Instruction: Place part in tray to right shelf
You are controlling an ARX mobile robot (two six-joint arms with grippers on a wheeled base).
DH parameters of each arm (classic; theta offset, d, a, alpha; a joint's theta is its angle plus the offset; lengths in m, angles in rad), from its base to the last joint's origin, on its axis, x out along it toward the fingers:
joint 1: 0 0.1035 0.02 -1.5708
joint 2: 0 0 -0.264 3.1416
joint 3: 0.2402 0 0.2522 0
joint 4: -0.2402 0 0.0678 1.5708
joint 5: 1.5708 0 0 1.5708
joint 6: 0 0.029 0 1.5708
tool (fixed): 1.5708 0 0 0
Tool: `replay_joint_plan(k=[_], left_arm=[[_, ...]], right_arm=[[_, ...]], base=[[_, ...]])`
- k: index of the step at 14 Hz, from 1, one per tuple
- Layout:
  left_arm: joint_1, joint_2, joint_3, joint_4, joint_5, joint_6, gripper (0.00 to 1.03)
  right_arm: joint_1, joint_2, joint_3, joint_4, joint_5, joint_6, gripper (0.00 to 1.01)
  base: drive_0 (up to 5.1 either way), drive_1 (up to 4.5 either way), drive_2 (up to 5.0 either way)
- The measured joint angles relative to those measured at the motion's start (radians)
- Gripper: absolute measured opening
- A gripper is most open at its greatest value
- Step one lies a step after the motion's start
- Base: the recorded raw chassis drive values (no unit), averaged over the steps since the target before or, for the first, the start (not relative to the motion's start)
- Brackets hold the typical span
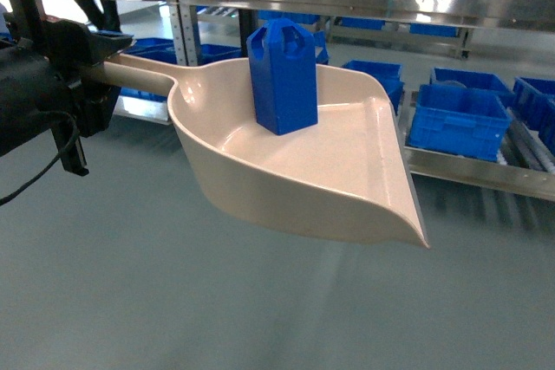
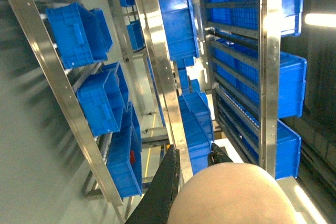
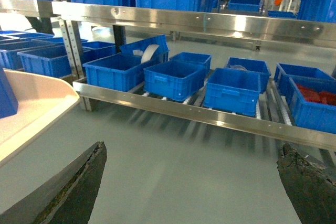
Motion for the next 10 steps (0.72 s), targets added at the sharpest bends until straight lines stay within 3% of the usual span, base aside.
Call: replay_joint_plan(k=[10], left_arm=[[-0.003,0.0,0.002,0.002,0.003,0.0,0.13]], right_arm=[[0.0,0.001,0.0,0.0,0.0,0.0,0.98]], base=[[-2.9,-2.86,-2.9]])
